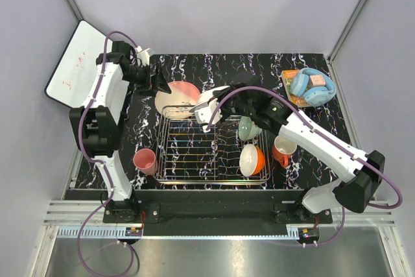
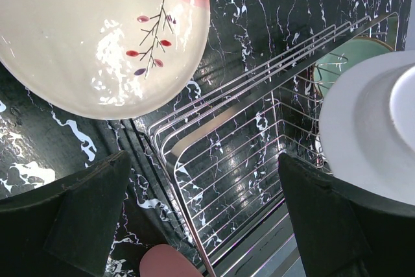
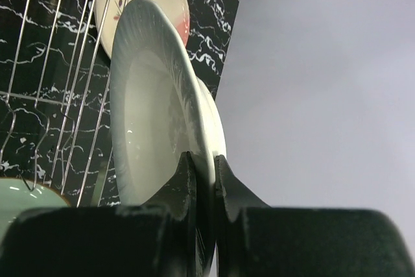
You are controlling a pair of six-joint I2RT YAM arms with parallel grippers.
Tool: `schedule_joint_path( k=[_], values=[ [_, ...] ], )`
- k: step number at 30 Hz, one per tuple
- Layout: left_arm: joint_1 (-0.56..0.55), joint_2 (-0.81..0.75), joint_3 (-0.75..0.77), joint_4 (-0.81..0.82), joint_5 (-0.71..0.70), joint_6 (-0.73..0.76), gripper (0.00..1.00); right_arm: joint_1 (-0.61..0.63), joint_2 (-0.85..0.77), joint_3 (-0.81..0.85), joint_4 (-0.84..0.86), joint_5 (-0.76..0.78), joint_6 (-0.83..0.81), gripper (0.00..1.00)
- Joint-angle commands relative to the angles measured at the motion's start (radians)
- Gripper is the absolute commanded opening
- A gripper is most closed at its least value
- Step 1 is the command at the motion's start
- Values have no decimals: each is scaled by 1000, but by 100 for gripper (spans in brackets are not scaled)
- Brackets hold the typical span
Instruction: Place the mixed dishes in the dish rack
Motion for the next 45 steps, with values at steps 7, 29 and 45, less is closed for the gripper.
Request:
schedule_joint_path(
  k=[7,29,45],
  values=[
    [-2,-13,-16,14,4,23,99,1,-40,20,121,69,-9,0],
    [-2,-22,-18,20,20,21,99,-74,-37,-68,136,22,61,0],
    [-3,-13,-4,19,21,21,99,-145,60,-33,150,-63,80,0]
  ],
)
